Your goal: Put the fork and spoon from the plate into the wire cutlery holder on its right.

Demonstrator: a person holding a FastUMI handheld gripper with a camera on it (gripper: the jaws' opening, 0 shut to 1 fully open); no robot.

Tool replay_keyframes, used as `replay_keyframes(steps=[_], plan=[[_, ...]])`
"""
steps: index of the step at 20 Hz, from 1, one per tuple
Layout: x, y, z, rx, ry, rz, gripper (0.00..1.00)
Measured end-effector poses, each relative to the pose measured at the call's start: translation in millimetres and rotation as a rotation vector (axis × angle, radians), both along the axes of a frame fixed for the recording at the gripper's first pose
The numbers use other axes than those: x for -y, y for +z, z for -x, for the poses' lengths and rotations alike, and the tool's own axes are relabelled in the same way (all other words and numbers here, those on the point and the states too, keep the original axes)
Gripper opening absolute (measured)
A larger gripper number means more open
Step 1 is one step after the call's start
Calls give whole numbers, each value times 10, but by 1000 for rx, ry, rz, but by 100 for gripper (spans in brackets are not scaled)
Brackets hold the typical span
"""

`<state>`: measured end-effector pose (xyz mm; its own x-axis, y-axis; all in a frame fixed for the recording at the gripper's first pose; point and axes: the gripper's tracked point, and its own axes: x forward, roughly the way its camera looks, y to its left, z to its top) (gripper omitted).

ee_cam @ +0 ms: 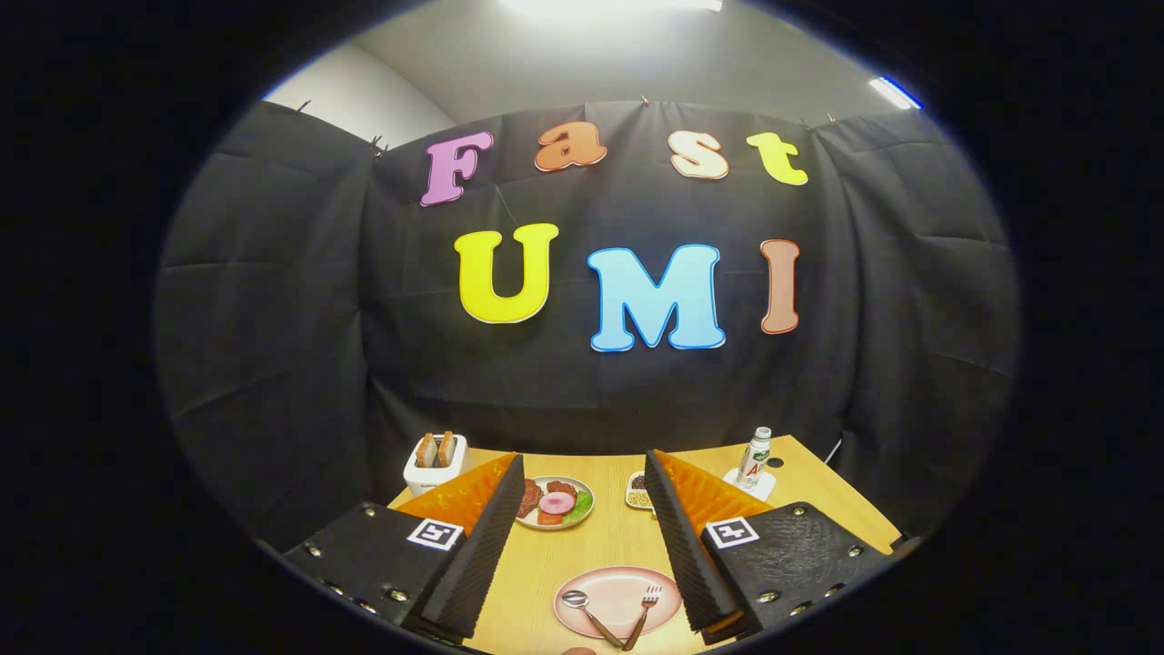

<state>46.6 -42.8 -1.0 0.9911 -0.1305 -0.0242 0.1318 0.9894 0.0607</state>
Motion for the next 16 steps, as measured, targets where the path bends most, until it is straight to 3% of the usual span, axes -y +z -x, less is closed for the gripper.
replay_keyframes(steps=[6, 16], plan=[[126, -311, -197, -89, -29, -20, 82], [437, -1759, -426, -550, -122, -65, 83]])
